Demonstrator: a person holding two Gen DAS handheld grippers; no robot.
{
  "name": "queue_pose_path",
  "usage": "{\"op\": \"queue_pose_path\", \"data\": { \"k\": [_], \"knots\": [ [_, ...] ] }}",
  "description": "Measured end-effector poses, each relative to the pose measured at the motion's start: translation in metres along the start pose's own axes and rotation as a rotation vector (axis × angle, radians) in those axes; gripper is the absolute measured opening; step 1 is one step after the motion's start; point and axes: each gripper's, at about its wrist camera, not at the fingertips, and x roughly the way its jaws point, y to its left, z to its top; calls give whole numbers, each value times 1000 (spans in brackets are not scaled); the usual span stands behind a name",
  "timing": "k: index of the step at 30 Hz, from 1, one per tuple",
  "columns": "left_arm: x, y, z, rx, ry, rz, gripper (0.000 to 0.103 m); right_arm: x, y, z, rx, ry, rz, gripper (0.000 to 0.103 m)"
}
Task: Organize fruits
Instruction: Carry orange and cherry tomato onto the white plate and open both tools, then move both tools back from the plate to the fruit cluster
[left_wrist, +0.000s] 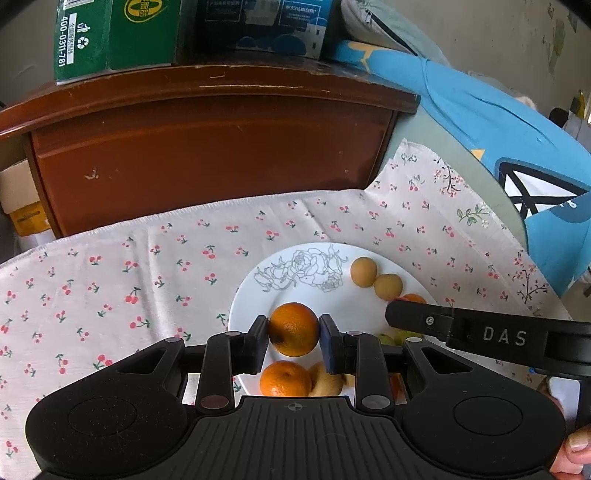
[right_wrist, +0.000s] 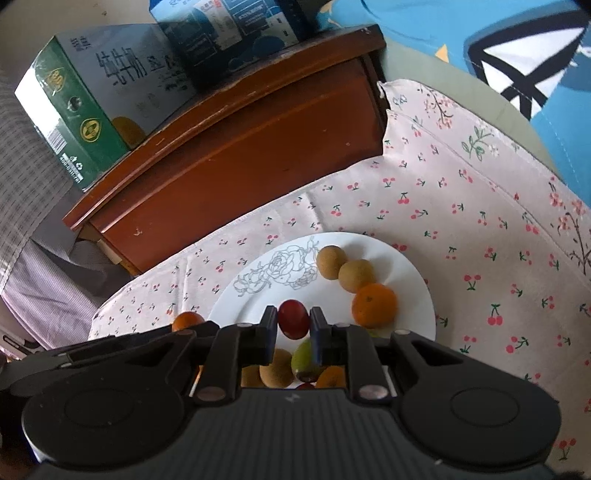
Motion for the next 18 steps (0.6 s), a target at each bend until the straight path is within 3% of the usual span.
{"op": "queue_pose_path", "data": {
  "k": [3, 5, 7, 11, 13, 18],
  "knots": [
    [-2, -2, 2, -1, -7, -4, 29, 3, -3, 1, 24, 3, -6, 23],
    [-5, -3, 4, -8, -17, -13, 36, 2, -3, 1, 25, -4, -8, 23],
    [-10, -4, 6, -12, -37, -3, 54, 0, -3, 3, 28, -14, -6, 23],
    [-26, -5, 14, -14, -85, 11, 61, -8, 3, 6, 5, -43, -3, 23],
    [-33, -2, 17, -33, -97, 25, 71, -10, 8, 7, -17, -54, -4, 23],
    [-51, 10, 19, -74, -110, 63, 77, -16, 17, 3, -56, -55, 9, 24]
  ]
}}
